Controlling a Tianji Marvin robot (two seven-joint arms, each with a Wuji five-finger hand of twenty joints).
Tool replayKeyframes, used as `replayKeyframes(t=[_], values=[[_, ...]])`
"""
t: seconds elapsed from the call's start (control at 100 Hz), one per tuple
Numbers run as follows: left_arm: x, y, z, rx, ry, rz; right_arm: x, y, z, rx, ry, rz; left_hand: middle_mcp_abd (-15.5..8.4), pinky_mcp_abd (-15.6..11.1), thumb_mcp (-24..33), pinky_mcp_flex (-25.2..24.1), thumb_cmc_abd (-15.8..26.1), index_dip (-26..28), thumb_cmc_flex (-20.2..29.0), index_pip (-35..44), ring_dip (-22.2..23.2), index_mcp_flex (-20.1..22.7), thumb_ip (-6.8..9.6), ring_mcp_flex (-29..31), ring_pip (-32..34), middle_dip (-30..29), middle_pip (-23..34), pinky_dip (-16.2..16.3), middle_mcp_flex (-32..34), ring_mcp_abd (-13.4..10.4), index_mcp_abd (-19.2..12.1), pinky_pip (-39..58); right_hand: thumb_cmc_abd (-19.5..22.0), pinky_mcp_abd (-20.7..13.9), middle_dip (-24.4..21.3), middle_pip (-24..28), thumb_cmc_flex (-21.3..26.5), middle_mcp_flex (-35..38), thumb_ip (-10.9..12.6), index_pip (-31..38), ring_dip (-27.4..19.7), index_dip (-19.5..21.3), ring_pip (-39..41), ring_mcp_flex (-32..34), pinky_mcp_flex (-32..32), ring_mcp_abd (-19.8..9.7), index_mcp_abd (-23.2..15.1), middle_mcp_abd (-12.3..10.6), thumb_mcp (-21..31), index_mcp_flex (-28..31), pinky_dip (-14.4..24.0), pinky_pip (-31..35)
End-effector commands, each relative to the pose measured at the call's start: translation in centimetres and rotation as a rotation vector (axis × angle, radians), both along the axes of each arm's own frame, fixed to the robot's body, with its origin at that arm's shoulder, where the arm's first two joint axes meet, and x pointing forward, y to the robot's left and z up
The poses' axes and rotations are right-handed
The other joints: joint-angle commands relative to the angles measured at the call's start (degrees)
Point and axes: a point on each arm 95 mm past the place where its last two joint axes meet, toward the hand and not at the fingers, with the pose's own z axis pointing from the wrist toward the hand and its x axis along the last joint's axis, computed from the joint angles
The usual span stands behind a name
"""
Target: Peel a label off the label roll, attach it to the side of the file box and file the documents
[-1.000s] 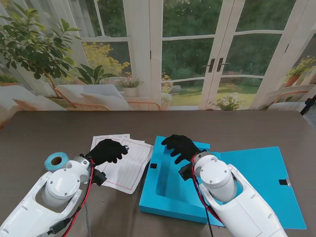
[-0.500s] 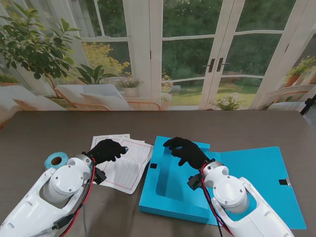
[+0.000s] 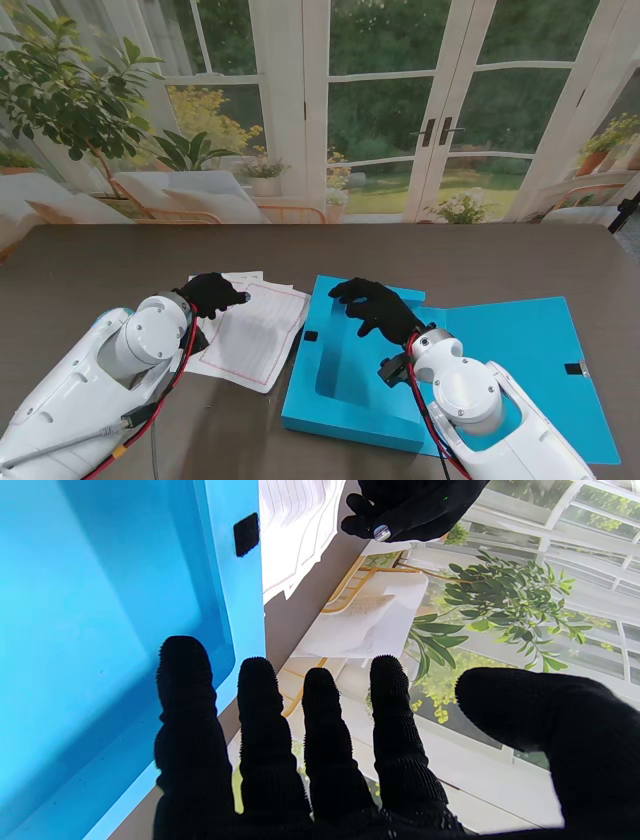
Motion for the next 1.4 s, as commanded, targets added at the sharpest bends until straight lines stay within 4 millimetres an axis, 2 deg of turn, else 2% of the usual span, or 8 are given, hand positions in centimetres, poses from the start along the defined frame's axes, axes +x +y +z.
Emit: replayKeyframes(t=[0.0, 0.11, 0.21, 0.37, 0.58, 0.75, 1.19, 1.39], values=[[0.6, 0.3, 0.1, 0.015, 0.01, 0.005, -0.3, 0.4, -0.1, 0.006, 0.012, 0.019, -0.09, -1.54, -0.51, 3.81, 0.39, -0.84, -2.39, -0.6, 2.64, 0.06, 1.31, 2.95, 5.42, 3.23, 2.44, 2.47, 0.99, 0.25, -1.31, 4.71, -0.53, -1.01, 0.16, -0.45, 0.78, 0.96, 0.2, -0.21, -0.6, -0.89, -0.26, -0.13, -27.23, -0.21, -0.14, -0.12, -0.69, 0.41, 0.51, -1.45], [1.5, 0.5, -0.2, 0.053, 0.026, 0.027, -0.4, 0.5, -0.1, 0.009, 0.016, 0.021, -0.11, -0.65, 0.17, 10.73, -0.01, -2.1, -3.38, -0.91, 5.89, 0.63, 1.15, 8.39, 15.25, 10.49, 9.27, 5.81, 3.65, -0.71, -1.55, 9.71, -0.52, -0.94, 0.16, -0.47, 0.93, 1.18, 0.44, -0.21, -0.56, -0.94, -0.25, 0.06, -27.05, -0.12, -0.06, -0.01, -0.78, 0.48, 0.91, -1.89], [2.2, 0.9, -0.5, 0.088, 0.035, 0.041, -0.4, 0.5, -0.2, 0.012, 0.021, 0.025, -0.76, -0.58, 0.09, 16.77, -0.13, -3.27, -4.15, -1.33, 7.13, 0.71, 1.07, 13.33, 22.07, 14.77, 15.18, 6.64, 5.66, -2.64, -2.62, 14.23, -0.3, -0.88, 0.15, -0.52, 0.97, 1.32, 0.59, -0.23, -0.52, -0.98, -0.21, 0.22, -26.9, -0.08, -0.11, -0.04, -0.91, 0.52, 1.33, -2.3], [2.9, 1.6, -0.9, 0.105, 0.072, 0.075, -0.4, 0.6, -0.2, 0.013, 0.026, 0.027, -1.17, -0.22, -0.53, 23.04, -0.19, -4.09, -5.09, -1.04, 7.64, 0.74, 1.05, 18.6, 29.23, 19.37, 22.82, 5.13, 7.91, -4.88, -2.76, 19.41, -0.19, -0.82, 0.16, -0.54, 1.11, 1.5, 0.8, -0.23, -0.47, -1.04, -0.18, 0.33, -26.71, 0.05, 0.11, 0.11, -1.01, 0.64, 1.95, -2.84], [3.5, 2.5, -1.7, 0.108, 0.118, 0.114, -0.5, 0.7, -0.3, 0.015, 0.038, 0.029, -2.73, -1.03, -2.39, 30.0, 0.25, -4.71, -5.98, -0.59, 6.95, 1.6, 1.16, 24.72, 36.7, 23.71, 29.78, 0.47, 11.65, -8.8, -2.77, 26.02, 0.07, -0.81, 0.17, -0.57, 1.11, 1.73, 0.95, -0.21, -0.44, -1.09, -0.16, 0.43, -26.56, 0.1, 0.28, 0.21, -1.18, 0.87, 2.72, -3.49], [3.5, 2.9, -2.3, 0.104, 0.145, 0.135, -0.6, 0.8, -0.4, 0.017, 0.046, 0.032, -3.41, -1.34, -3.85, 31.04, 0.68, -4.9, -6.46, -0.76, 6.53, 1.88, 1.26, 25.65, 38.0, 24.95, 31.2, -1.26, 12.37, -9.85, -2.02, 27.31, 0.35, -0.73, 0.18, -0.53, 1.16, 1.99, 1.0, -0.16, -0.41, -1.12, -0.13, 0.54, -26.41, 0.3, 0.44, 0.3, -1.24, 1.14, 3.18, -3.87], [3.4, 2.8, -3.2, 0.084, 0.188, 0.146, -0.7, 1.1, -0.6, 0.023, 0.064, 0.034, -3.17, -0.93, -7.4, 29.62, 2.55, -3.84, -6.37, 1.22, 6.26, 2.76, 1.63, 24.49, 37.01, 25.29, 30.75, -2.48, 11.71, -8.96, -0.79, 26.69, 0.77, -0.63, 0.16, -0.54, 1.43, 2.58, 1.24, -0.12, -0.4, -1.21, -0.03, 0.85, -26.15, 0.52, 1.2, 0.67, -1.33, 1.72, 4.18, -4.87], [3.0, 2.7, -3.5, 0.083, 0.217, 0.156, -0.8, 1.1, -0.7, 0.025, 0.071, 0.032, -2.27, -0.74, -9.67, 27.43, 3.82, -1.23, -6.96, 5.07, 6.49, 6.78, 1.93, 22.35, 34.69, 24.24, 28.3, -1.88, 10.08, -7.74, -0.8, 24.99, 1.0, -0.67, 0.17, -0.49, 1.58, 2.64, 1.39, -0.08, -0.41, -1.24, -0.03, 0.94, -26.04, 0.66, 1.46, 0.85, -1.39, 1.85, 4.66, -5.35]])
